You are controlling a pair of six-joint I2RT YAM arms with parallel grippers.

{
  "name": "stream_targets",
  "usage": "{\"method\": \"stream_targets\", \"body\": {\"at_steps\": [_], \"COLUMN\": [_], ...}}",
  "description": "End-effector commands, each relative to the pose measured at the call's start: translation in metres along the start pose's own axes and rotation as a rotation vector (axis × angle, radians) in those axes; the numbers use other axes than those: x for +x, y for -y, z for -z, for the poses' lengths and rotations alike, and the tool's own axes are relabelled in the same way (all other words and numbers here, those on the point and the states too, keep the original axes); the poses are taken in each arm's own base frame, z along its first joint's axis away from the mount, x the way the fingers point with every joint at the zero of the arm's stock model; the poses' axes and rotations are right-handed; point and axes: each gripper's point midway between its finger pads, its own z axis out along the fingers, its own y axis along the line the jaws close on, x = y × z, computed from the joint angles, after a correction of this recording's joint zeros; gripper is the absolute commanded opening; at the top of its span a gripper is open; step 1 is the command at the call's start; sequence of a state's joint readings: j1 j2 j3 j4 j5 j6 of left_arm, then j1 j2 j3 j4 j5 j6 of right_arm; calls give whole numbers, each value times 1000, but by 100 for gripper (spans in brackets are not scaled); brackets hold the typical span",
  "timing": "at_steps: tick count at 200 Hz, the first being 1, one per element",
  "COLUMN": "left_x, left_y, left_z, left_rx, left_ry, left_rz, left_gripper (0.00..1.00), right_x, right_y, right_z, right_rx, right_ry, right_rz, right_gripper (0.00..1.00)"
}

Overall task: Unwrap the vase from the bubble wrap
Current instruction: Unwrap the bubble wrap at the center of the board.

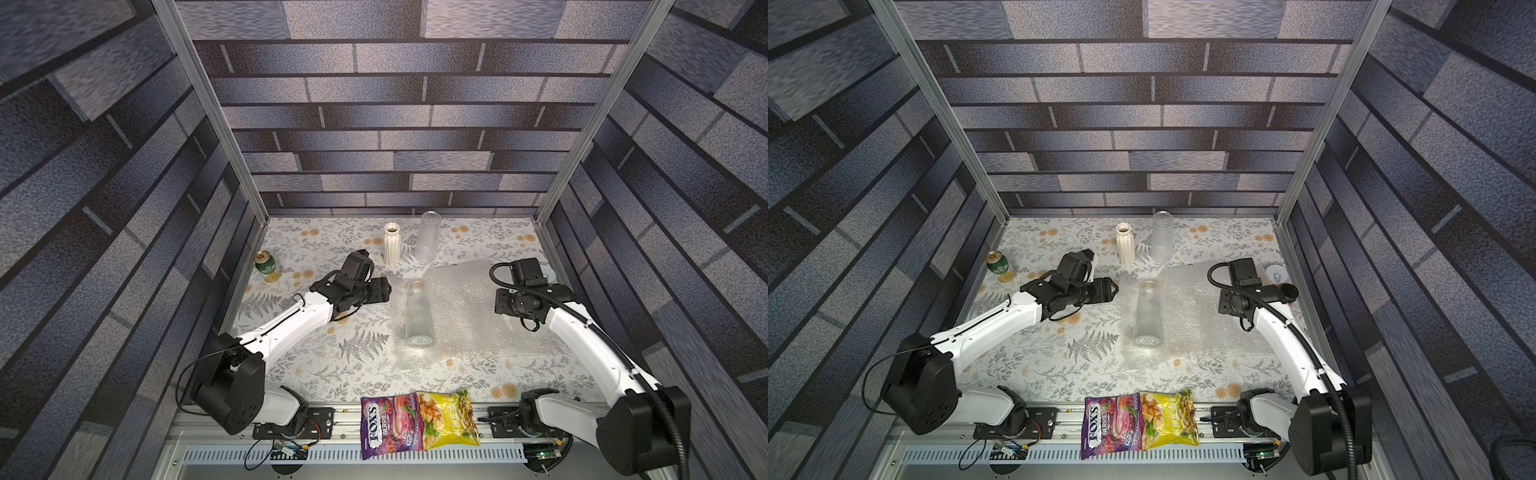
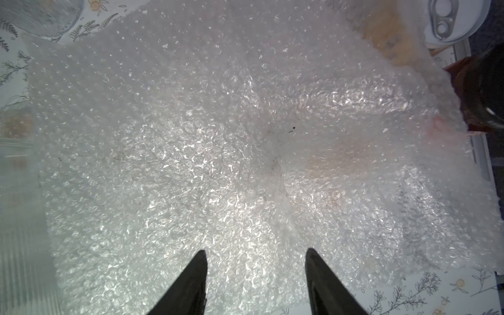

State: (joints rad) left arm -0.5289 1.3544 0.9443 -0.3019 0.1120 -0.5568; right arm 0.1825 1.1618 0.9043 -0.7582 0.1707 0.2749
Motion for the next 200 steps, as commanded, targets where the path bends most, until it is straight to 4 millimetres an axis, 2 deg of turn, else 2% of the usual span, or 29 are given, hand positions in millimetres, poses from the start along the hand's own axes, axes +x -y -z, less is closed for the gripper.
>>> {"method": "stream_targets", "body": {"at_steps": [1,24,36,44,47,55,81,104,144,172,200], "left_x": [-7,-6,-6,-6,-6,-6,-8,-7,-3,-1,0], "left_y": [-25,-34,-39,-44,-46,-49,-61,-69,-72,-71,-73], "left_z": [20,32,39,44,46,51,71,80,81,78,77], "left_rx": [-81,-60,-60,-70,-70,-72,-101,-115,-99,-85,-85], "left_ry": [68,82,102,113,116,127,167,176,175,160,154], "left_rz": [4,10,13,20,22,24,33,50,72,69,61], "left_gripper": [81,85,86,86,87,87,88,88,92,93,93], "right_x": [-9,-13,-17,-14,-22,-23,-22,-17,-11,-9,-7], "right_y": [-9,-27,-46,-61,-69,-86,-140,-185,-237,-254,-258], "right_z": [23,39,48,50,59,63,65,55,14,-4,-24], "right_rx": [-57,-86,-117,-146,-170,-209,-326,-379,-376,-371,-334], "right_ry": [29,56,75,70,93,93,65,19,-62,-88,-120], "right_rz": [1,53,98,126,132,151,199,255,286,283,275], "right_gripper": [60,63,64,65,65,65,69,70,71,72,73]}}
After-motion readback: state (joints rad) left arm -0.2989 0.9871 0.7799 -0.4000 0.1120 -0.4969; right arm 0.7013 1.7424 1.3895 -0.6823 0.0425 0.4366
